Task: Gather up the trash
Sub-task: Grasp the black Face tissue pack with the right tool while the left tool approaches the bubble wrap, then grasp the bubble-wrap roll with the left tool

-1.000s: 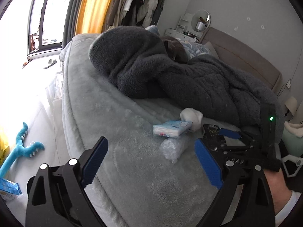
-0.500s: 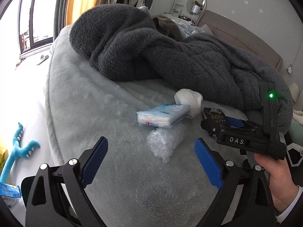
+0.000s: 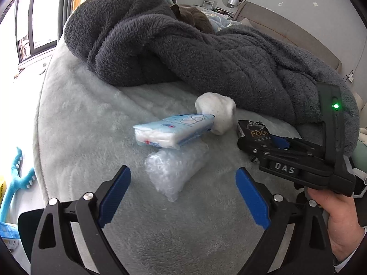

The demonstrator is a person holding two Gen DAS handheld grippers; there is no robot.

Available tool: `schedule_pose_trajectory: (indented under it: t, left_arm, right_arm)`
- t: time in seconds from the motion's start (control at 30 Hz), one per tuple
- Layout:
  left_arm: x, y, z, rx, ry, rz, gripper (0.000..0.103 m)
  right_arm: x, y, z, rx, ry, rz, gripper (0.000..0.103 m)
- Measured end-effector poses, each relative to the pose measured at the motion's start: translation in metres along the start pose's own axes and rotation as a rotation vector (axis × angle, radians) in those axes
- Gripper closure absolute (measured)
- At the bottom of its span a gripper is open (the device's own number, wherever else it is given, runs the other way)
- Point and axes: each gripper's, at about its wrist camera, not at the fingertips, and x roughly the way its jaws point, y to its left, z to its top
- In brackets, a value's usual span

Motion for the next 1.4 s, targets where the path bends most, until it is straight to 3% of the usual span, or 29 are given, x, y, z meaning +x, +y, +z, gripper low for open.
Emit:
schedule_pose_trajectory:
  t: [0.4,0.7,1.03,1.4]
  left_arm:
    - [0.021,-0.006,0.003,-0.053,0.001,0.035,0.009]
    - [0.039,-0.015,0.008,-0.044,0.007,0.085,0.013]
    - [0.045,-0.016,0.009,-0.043,0.009,0.154,0.033]
    - [0.025,-0.017,0.001,-0.005,0.004,0.102,0.038]
  right_arm:
    - [-0.027,-0.028,-0.001,0.020,-0.052,0.060,0.042]
    - [-0.042,-0.040,-0.005,0.001,-0.080,0.056,0.042]
    - [-0.056,-0.043,-0.004,-0.011,-0.103,0.043,0.042]
    - [-0.077,-0.036,-0.001,0.025,-0.130,0.076,0.042]
